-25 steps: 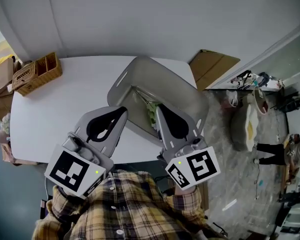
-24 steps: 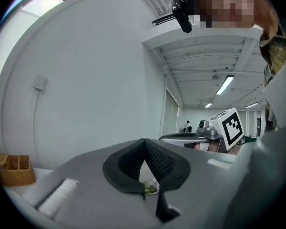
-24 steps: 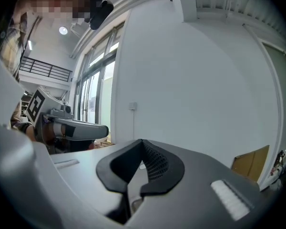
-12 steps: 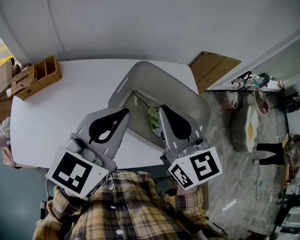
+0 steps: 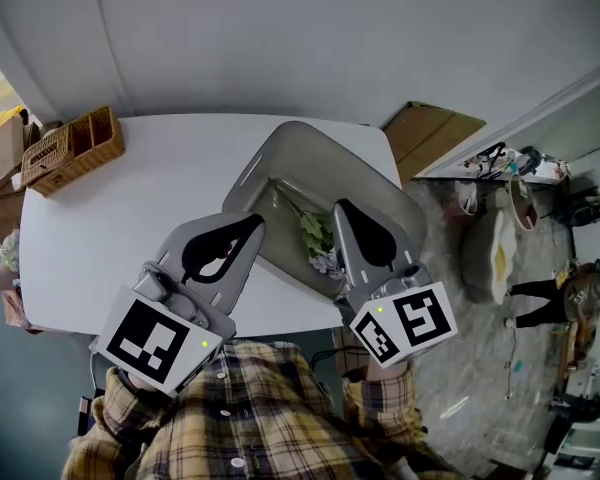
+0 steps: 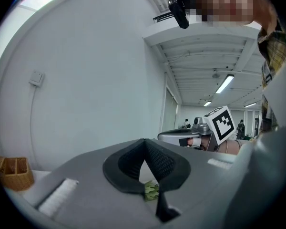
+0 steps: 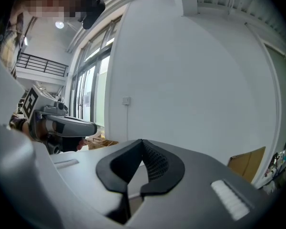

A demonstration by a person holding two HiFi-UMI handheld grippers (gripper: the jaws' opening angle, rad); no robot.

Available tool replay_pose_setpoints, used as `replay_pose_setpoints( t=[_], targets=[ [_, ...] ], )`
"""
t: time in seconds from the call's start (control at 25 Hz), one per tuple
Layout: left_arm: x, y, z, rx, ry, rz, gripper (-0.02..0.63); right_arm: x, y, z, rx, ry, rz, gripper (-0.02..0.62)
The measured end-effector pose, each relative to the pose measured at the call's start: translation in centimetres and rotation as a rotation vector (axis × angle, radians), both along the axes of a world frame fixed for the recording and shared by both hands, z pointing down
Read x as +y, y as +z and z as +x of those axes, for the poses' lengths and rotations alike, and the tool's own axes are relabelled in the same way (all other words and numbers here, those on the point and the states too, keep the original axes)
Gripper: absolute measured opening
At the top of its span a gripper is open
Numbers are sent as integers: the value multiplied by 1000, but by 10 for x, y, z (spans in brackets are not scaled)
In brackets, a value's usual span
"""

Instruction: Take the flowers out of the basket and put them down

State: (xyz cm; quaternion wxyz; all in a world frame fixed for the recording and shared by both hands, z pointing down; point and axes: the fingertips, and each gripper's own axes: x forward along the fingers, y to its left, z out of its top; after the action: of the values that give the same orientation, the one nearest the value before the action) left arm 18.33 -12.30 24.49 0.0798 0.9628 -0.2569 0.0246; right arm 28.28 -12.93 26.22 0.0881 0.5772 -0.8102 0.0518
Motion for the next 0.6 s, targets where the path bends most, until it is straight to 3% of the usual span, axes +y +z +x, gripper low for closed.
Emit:
replay_pose_setpoints(
  t=[0.28, 0.36, 0.6],
  targets=[
    [-8, 4, -7, -4, -6, -13, 12, -12, 10, 9, 22, -33, -58, 9],
    [-10, 4, -6, 0, -4, -17, 12, -14, 15, 11, 24, -51, -81, 64],
    [-14, 7, -5, 0, -8, -25, 12, -22, 28, 14, 70, -111, -147, 95]
  ],
)
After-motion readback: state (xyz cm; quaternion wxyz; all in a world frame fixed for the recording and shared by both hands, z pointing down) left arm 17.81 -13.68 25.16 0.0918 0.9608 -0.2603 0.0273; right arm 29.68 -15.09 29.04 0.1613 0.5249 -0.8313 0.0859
